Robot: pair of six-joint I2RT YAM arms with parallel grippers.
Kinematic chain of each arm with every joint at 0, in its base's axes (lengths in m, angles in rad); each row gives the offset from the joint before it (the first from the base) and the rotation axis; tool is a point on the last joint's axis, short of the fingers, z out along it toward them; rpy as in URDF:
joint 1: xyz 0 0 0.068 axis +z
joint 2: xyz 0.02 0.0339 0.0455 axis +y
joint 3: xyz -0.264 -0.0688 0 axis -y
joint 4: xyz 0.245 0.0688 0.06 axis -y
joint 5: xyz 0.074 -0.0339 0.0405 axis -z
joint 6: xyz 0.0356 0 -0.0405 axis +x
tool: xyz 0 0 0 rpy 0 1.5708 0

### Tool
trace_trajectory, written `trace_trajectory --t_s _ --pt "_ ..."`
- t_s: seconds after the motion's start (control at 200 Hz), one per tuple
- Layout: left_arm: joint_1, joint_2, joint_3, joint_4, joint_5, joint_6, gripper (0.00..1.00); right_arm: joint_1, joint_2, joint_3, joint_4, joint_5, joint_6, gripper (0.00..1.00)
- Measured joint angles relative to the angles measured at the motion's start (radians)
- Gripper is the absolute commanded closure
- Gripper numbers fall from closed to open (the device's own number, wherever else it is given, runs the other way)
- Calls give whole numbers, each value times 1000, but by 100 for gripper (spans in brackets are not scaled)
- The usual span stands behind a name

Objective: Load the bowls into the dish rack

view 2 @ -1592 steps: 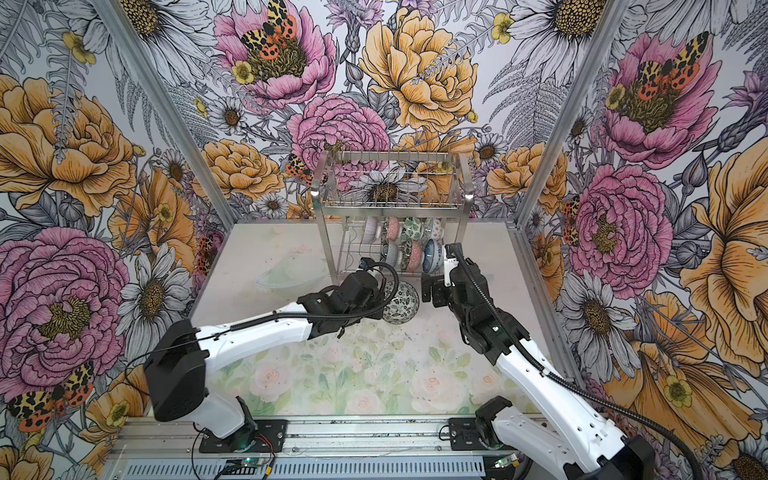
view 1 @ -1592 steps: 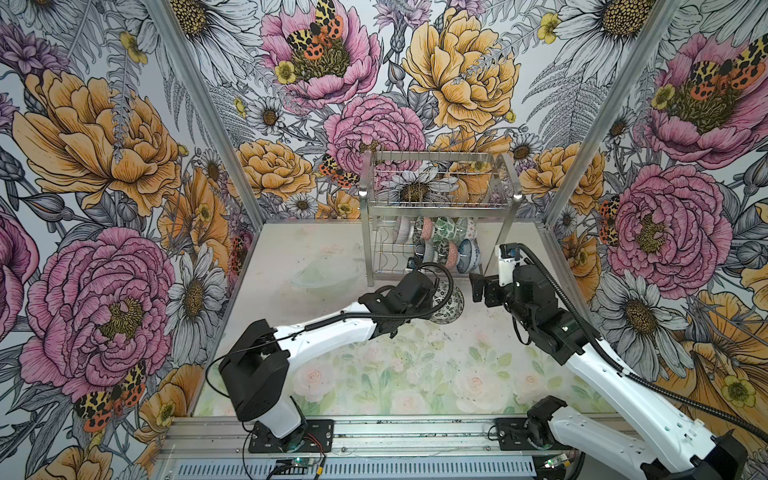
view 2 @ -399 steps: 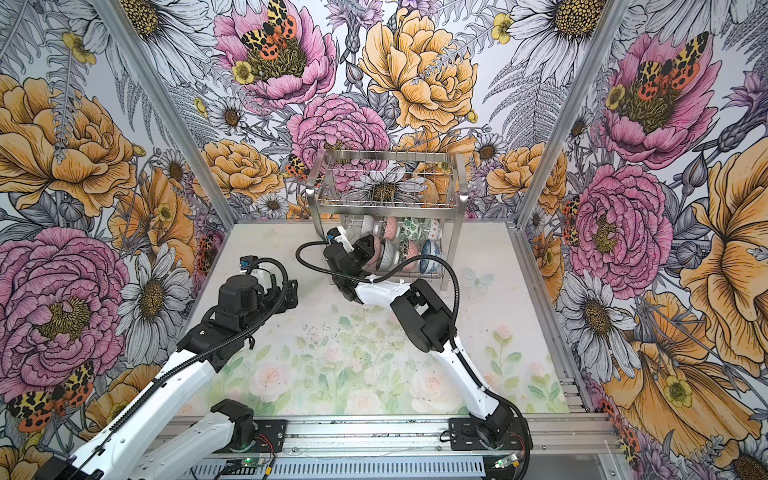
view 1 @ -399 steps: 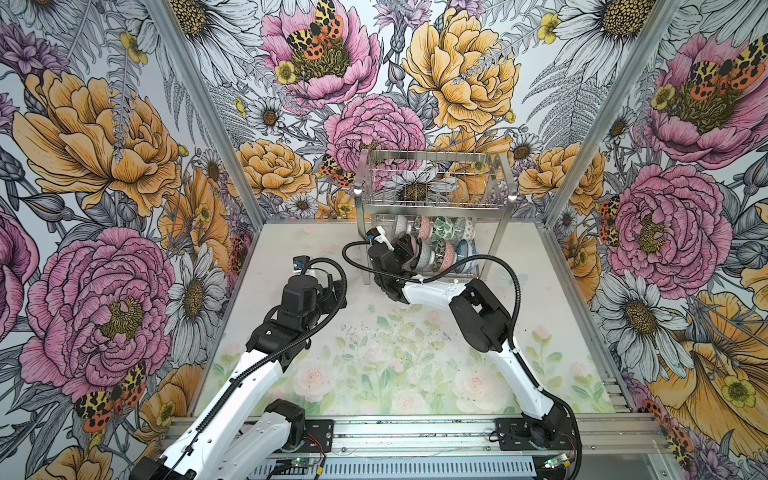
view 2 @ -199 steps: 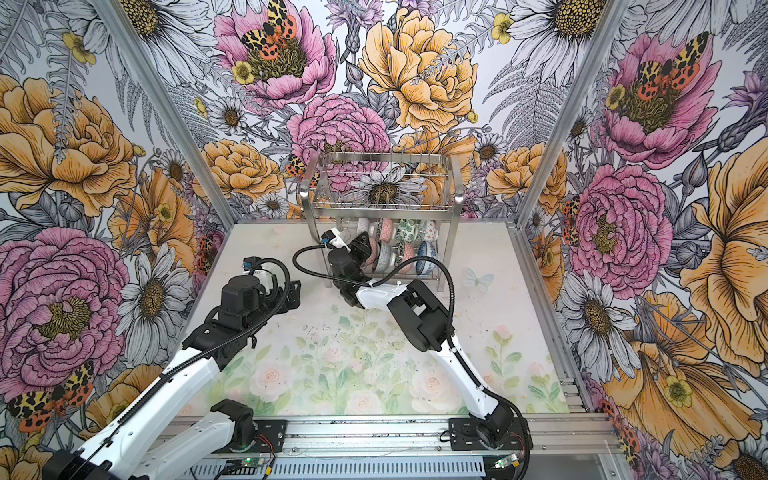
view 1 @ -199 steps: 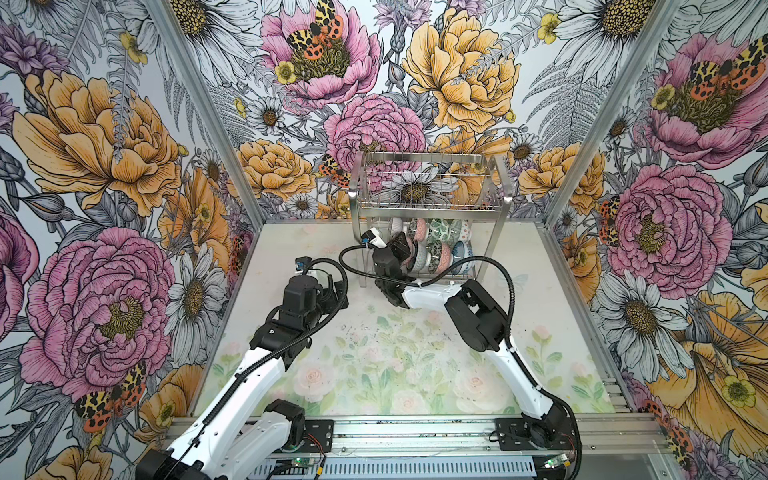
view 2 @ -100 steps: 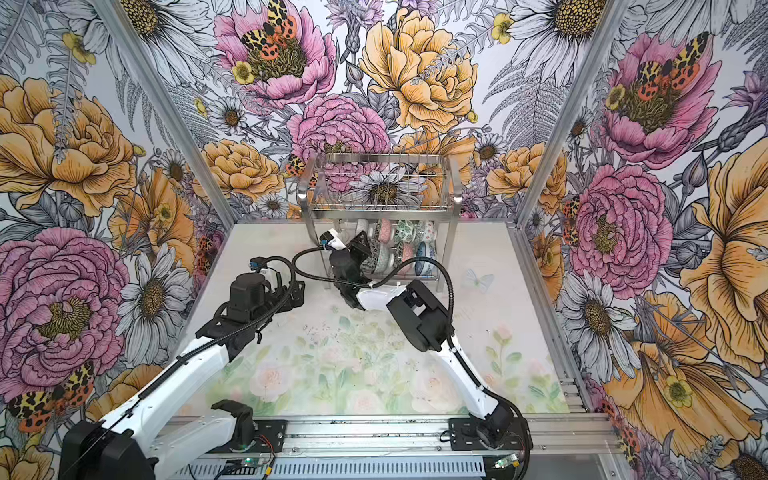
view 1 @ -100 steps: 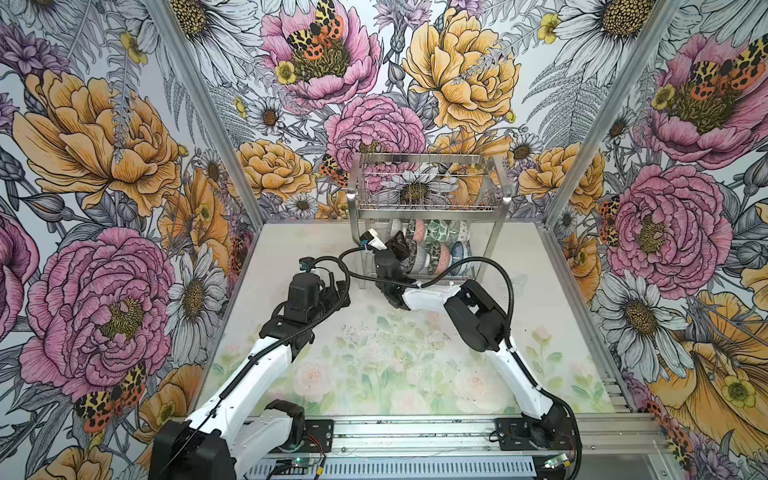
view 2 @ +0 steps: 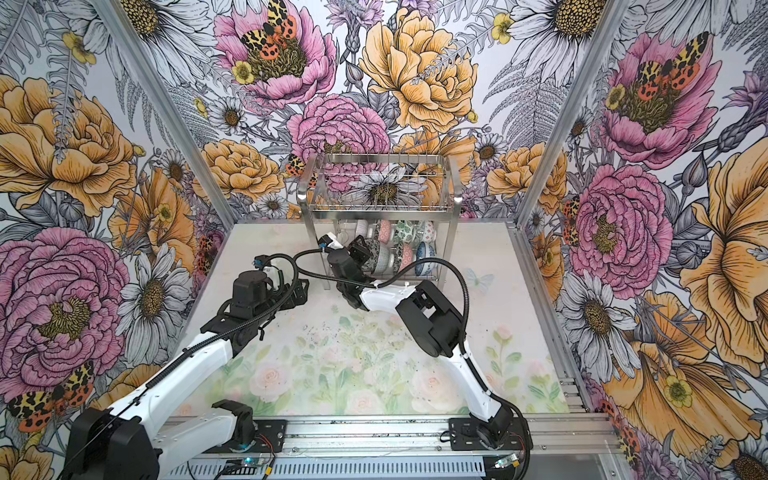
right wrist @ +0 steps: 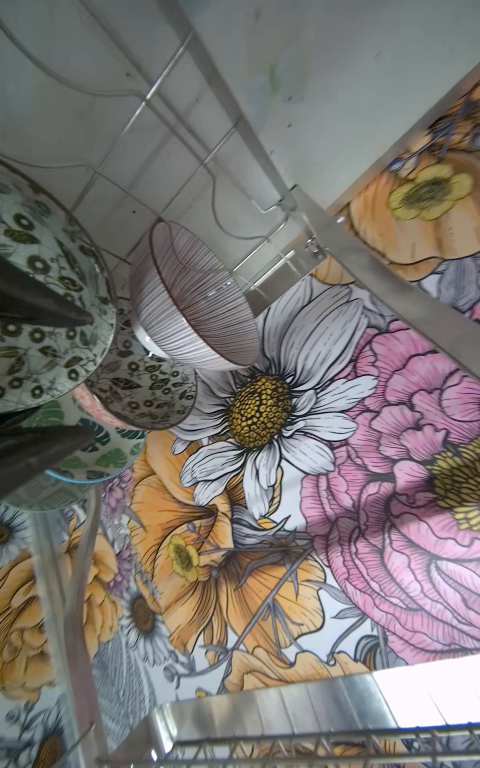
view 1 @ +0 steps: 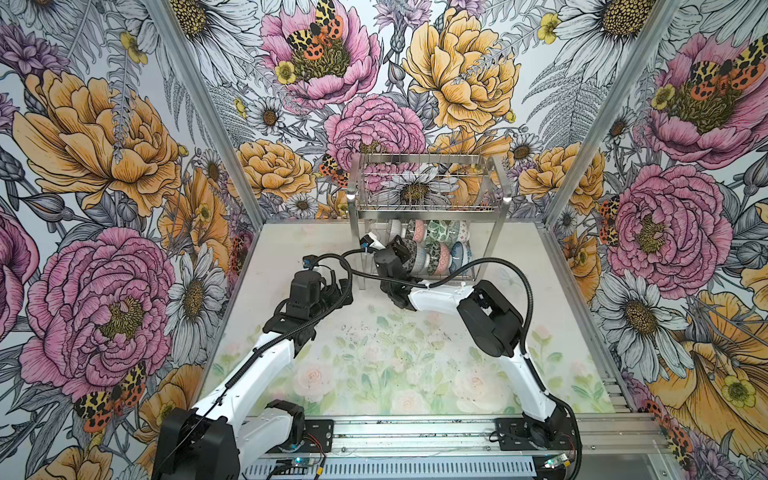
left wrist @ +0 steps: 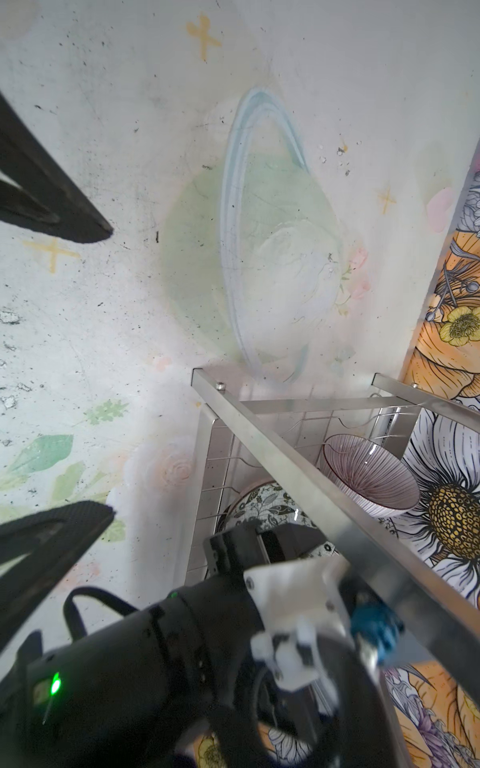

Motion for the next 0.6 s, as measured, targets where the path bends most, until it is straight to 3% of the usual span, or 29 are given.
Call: trace_trajectory --t_s 0.265,0.6 --pt "0 -30 0 -4 2 0 1 1 -182 -9 -239 -214 204 57" --pt "0 -43 0 -26 12 0 1 0 -132 -10 -437 -286 264 63"
